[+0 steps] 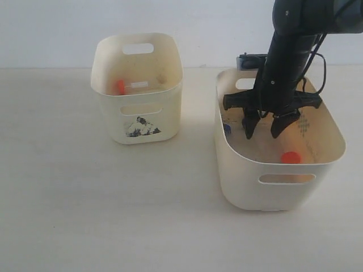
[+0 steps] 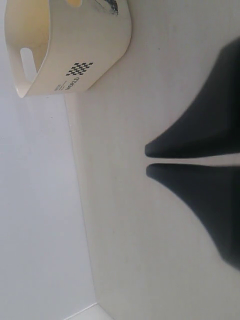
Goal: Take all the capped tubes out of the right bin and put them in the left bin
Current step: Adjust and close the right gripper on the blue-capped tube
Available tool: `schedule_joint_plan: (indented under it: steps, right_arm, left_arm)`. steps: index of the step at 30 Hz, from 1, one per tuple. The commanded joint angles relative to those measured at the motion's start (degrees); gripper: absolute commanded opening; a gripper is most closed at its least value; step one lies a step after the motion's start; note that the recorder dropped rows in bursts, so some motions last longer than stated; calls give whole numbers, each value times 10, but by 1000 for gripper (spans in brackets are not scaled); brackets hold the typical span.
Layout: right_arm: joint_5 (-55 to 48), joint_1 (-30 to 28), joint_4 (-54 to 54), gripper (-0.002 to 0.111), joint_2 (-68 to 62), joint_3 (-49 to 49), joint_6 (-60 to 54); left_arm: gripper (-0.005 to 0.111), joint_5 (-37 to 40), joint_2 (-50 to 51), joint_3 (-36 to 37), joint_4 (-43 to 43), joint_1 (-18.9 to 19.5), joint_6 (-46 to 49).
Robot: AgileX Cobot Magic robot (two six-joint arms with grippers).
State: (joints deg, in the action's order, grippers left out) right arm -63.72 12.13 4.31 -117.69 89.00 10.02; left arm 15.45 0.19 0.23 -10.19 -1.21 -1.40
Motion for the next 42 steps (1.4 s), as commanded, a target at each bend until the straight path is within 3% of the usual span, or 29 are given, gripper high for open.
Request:
schedule_joint_plan:
  steps: [1, 20, 29, 33, 42]
  right_arm:
    - [-2, -2, -25, 51, -2, 4, 1]
    - [31, -2, -35, 51, -48, 3, 1]
    - [17, -2, -113, 52, -48, 3, 33]
    - [8, -2, -117, 69, -48, 3, 35]
    - [24, -2, -71, 69, -71, 3, 60]
  left_arm:
    - [4, -4, -2, -2, 1, 1, -7]
    - [4, -4, -2, -2, 1, 1, -7]
    - [4, -4, -2, -2, 1, 1, -7]
    - [4, -4, -2, -2, 1, 1, -7]
    - [4, -4, -2, -2, 1, 1, -7]
